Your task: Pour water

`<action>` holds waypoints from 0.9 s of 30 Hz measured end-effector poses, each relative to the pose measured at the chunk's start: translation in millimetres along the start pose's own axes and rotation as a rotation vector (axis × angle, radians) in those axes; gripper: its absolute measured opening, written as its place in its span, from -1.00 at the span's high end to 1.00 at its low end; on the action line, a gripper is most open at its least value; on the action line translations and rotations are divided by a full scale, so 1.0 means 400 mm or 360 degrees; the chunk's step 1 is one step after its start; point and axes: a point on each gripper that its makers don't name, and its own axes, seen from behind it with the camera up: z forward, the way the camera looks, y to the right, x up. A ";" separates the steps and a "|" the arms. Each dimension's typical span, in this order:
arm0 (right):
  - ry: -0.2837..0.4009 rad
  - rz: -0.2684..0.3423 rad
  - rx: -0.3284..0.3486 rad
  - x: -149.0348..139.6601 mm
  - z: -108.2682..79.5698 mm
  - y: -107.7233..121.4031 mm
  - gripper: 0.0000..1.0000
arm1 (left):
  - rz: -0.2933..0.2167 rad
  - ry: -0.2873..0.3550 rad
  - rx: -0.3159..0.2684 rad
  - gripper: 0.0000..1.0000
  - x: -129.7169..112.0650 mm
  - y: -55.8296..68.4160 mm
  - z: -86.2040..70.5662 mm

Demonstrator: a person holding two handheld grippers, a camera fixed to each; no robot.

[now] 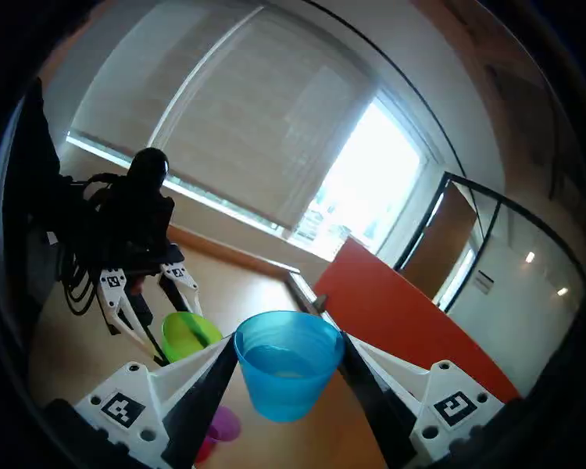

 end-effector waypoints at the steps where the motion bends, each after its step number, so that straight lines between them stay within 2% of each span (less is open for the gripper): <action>1: 0.0001 -0.0009 0.0001 0.002 0.001 0.000 -0.87 | 0.0001 0.0000 0.0000 -0.62 0.000 0.000 -0.001; 27: -0.0031 -0.0301 0.0046 0.030 0.040 -0.002 -0.87 | 0.0009 0.0000 -0.0001 -0.62 -0.001 -0.002 -0.006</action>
